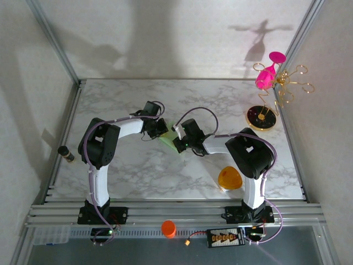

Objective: Fold a paper plane with a square sheet of paper (pick it up from the middle)

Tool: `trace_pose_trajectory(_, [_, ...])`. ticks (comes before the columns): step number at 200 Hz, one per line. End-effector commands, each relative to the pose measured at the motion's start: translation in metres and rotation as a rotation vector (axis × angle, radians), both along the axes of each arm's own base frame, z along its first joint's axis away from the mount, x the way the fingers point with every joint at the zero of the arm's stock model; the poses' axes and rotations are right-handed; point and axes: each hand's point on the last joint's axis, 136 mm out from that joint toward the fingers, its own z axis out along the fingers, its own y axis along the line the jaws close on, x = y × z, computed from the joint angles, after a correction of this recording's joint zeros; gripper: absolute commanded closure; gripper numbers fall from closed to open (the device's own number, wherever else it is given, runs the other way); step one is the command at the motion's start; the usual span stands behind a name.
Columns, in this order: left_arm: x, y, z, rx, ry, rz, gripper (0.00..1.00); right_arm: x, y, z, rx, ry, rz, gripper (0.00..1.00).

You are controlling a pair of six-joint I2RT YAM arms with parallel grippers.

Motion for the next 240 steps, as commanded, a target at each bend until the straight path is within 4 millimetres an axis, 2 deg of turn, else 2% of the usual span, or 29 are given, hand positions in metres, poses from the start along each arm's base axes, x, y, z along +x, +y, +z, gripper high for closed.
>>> trace_pose_trajectory(1, [-0.022,0.000,-0.029,0.052,0.093,-0.039,0.90,0.007,-0.004,-0.004,-0.021,0.004,-0.037,0.96])
trace_pose_trajectory(47, [-0.022,-0.001,-0.029,0.050,0.092,-0.038,0.90,0.005,-0.002,-0.007,-0.018,0.014,-0.026,0.96])
trace_pose_trajectory(79, [-0.018,-0.003,-0.020,0.040,0.074,-0.043,0.89,0.002,-0.004,-0.014,-0.033,0.035,-0.022,0.96])
trace_pose_trajectory(91, [-0.012,-0.006,-0.010,0.028,0.053,-0.044,0.88,0.000,-0.005,-0.016,-0.037,0.041,-0.019,0.96])
trace_pose_trajectory(117, [0.007,-0.011,0.029,-0.026,-0.031,-0.031,0.84,-0.003,-0.006,-0.021,-0.047,0.054,-0.007,0.96])
trace_pose_trajectory(141, [0.018,-0.005,0.060,-0.061,-0.097,0.032,0.77,-0.005,-0.006,-0.024,-0.053,0.063,0.003,0.96])
trace_pose_trajectory(162, [0.011,0.004,0.067,-0.081,-0.108,0.090,0.77,-0.006,-0.006,-0.025,-0.056,0.066,0.007,0.96])
trace_pose_trajectory(180, [-0.003,0.007,0.063,-0.119,-0.093,0.131,0.79,-0.007,-0.005,-0.026,-0.055,0.073,0.013,0.95])
trace_pose_trajectory(240, [-0.036,-0.008,0.069,-0.289,-0.086,0.195,0.82,-0.007,-0.004,-0.031,-0.068,0.102,0.010,0.90])
